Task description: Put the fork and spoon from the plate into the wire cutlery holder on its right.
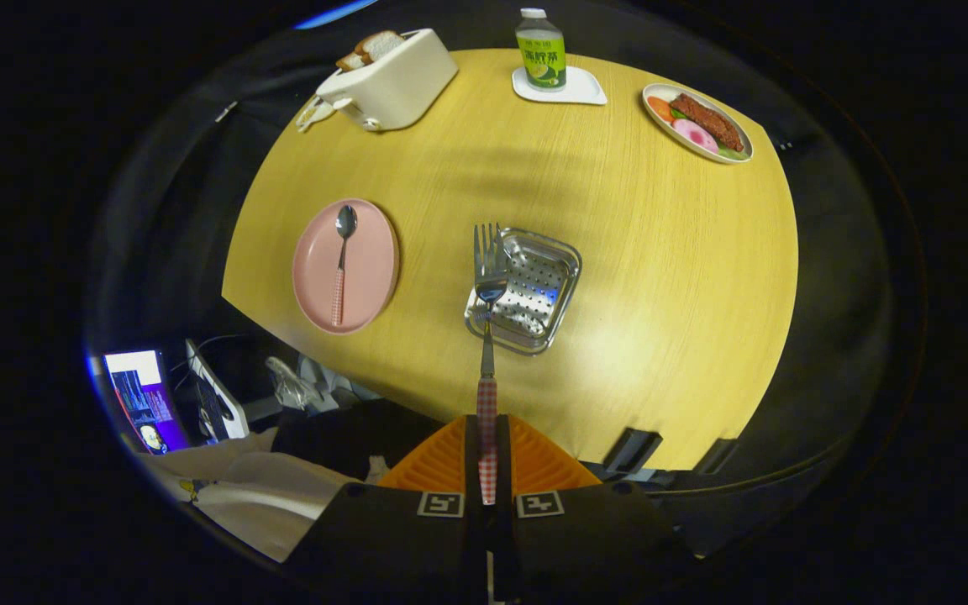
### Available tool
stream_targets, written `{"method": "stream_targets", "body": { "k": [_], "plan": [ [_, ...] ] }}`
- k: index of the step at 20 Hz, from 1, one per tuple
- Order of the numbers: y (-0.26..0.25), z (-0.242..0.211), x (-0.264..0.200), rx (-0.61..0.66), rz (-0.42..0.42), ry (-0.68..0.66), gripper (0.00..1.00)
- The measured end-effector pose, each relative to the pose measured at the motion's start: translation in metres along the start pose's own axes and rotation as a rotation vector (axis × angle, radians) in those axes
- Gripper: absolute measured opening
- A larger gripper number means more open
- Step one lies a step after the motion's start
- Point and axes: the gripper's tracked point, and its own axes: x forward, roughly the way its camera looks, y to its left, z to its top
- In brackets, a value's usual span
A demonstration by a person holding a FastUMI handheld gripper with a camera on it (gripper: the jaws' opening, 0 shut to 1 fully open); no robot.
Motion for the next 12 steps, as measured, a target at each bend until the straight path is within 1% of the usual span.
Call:
{"method": "stream_targets", "body": {
  "k": [4,9,12],
  "plan": [
    [-0.011,-0.004,0.009,-0.002,0.021,0.145,0.08],
    [-0.010,0.018,0.023,0.144,0.094,0.285,0.08],
    [-0.017,0.022,0.029,0.133,0.079,0.338,0.10]
  ]
}}
